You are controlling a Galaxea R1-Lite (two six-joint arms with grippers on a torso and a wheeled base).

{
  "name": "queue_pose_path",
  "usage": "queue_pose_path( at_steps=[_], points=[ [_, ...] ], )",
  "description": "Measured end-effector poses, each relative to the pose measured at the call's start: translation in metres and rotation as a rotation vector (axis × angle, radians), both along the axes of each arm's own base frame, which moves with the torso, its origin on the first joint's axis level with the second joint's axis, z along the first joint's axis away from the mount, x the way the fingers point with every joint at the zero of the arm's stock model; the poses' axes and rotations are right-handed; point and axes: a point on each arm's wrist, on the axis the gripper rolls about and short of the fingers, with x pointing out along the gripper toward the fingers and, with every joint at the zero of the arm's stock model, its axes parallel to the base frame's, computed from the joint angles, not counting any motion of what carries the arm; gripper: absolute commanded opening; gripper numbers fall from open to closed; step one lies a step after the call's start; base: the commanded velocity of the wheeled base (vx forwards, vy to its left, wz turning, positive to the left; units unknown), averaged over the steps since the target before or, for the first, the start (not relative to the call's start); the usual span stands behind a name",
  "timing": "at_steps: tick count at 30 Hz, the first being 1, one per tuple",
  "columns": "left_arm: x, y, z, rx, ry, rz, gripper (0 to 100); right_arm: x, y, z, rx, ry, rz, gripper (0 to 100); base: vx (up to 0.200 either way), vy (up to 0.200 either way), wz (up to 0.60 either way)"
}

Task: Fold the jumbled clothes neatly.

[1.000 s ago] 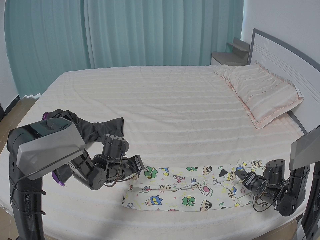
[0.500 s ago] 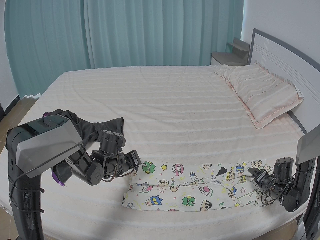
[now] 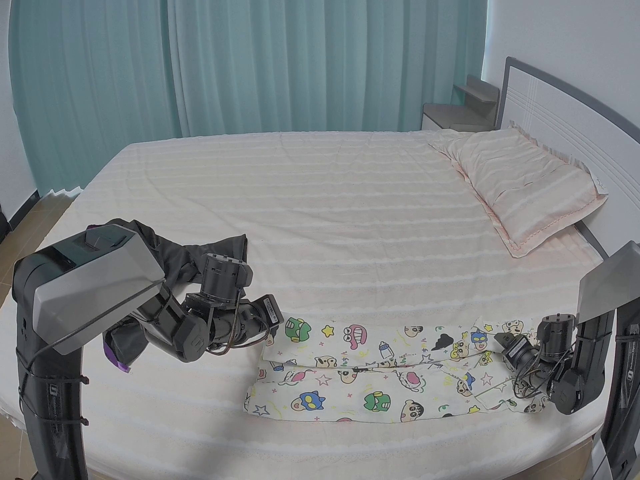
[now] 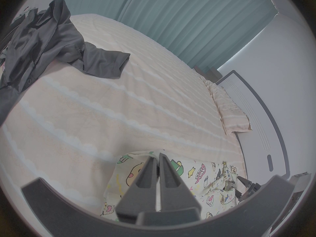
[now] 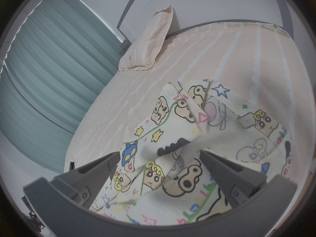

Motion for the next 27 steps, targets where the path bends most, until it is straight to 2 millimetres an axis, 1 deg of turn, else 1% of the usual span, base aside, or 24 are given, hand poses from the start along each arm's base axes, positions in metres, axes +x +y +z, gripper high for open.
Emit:
queue_pose_path(
  at_steps=[7,8,12,20,27],
  points=[
    [0.004,-0.001,0.003,-0.004,-0.01,0.002,0,0.017,-0.01,-0.008,-0.012,-0.026,-0.051,100,0.0,0.0,0.0],
    [0.004,-0.001,0.004,-0.003,-0.007,0.003,0,0.019,-0.011,-0.009,-0.013,-0.028,-0.056,0,0.0,0.0,0.0],
    [0.007,0.001,0.005,-0.002,-0.001,0.008,0,0.025,-0.015,-0.01,-0.014,-0.044,-0.071,0,0.0,0.0,0.0],
    [0.012,0.002,0.007,-0.006,-0.012,0.014,0,0.029,-0.018,-0.009,-0.015,-0.066,-0.082,0,0.0,0.0,0.0],
    [0.018,0.003,0.002,0.006,0.017,0.021,0,0.032,-0.021,-0.008,-0.015,-0.079,-0.093,0,0.0,0.0,0.0]
  ],
)
